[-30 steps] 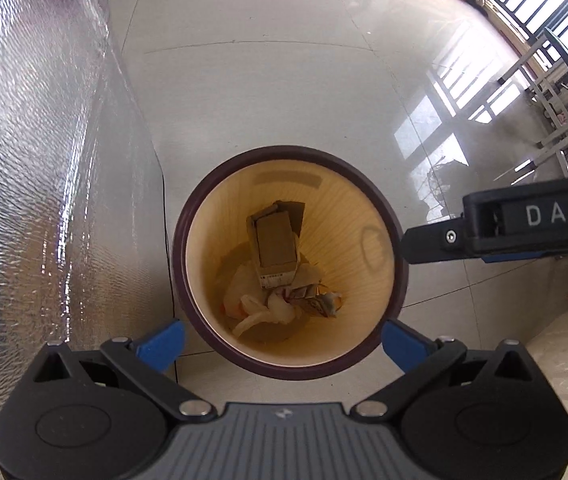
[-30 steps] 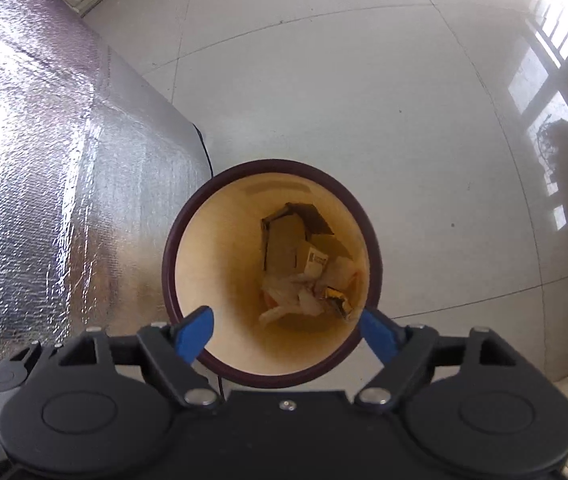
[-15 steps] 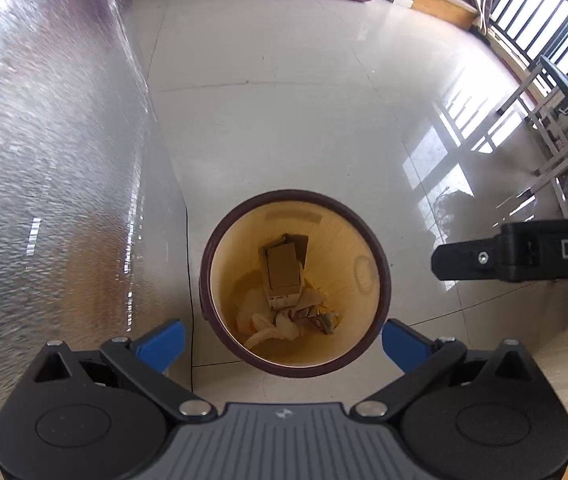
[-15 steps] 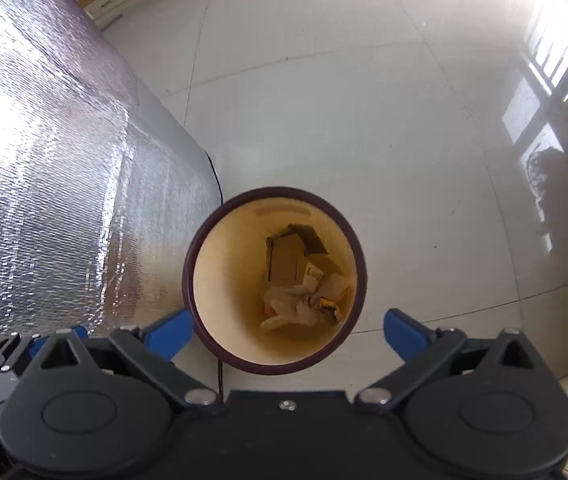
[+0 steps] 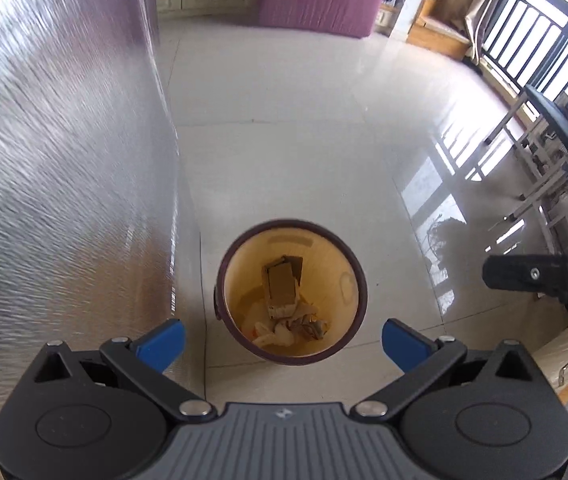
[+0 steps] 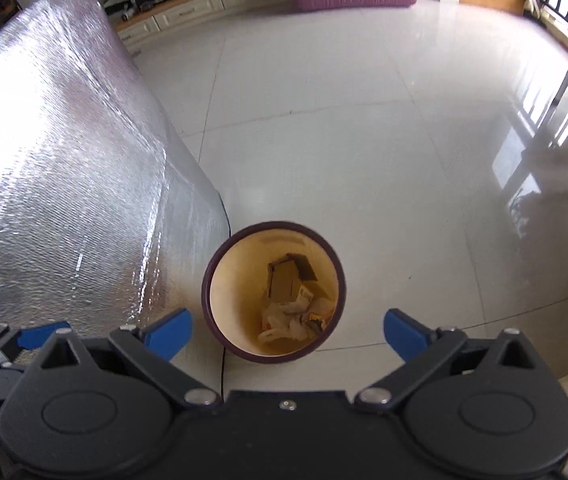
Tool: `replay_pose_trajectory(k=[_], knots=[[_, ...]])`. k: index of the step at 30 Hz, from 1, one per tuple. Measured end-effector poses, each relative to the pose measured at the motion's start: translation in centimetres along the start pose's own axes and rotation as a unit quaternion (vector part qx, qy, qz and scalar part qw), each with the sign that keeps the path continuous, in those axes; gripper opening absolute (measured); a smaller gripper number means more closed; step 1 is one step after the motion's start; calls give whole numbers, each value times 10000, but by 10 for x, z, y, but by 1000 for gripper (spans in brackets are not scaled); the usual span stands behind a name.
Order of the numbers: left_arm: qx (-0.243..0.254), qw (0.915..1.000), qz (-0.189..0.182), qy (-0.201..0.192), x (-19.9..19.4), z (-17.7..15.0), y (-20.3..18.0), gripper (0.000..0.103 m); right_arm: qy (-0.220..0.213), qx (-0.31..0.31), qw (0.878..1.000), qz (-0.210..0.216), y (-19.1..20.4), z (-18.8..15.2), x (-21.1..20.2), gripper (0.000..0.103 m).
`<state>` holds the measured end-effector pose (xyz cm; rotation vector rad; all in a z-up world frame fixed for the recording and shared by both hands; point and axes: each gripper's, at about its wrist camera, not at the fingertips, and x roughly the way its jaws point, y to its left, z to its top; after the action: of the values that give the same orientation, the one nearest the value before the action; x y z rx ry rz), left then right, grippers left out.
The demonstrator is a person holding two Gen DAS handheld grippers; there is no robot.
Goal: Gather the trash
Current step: 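Move both open tools back up to the trash on the table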
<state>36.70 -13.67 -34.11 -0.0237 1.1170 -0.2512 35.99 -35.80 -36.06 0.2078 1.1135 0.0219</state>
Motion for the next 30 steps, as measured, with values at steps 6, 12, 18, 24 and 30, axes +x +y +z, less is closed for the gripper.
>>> replay_pose_trajectory(k=[6,12,18,24,30], knots=[[125,9994,-29,-331,-52,6,-6,103,-342,-68,9993,-109,4,-12,-50,103],[245,9977,-150,-609,-102,6,-15,103,-646,-110,9976,-227,8,-25,-97,103],[355,9953,-214,-876,-146,2,-23,103,-910,-174,9951,-343,13,-39,-135,103],[413,9926,-248,-1114,-182,-5,-17,103,-1144,-144,9923,-442,20,-53,-173,103],[407,9904,-261,-1293,-214,-12,-7,103,-1296,-91,9906,-423,35,-64,-200,103]])
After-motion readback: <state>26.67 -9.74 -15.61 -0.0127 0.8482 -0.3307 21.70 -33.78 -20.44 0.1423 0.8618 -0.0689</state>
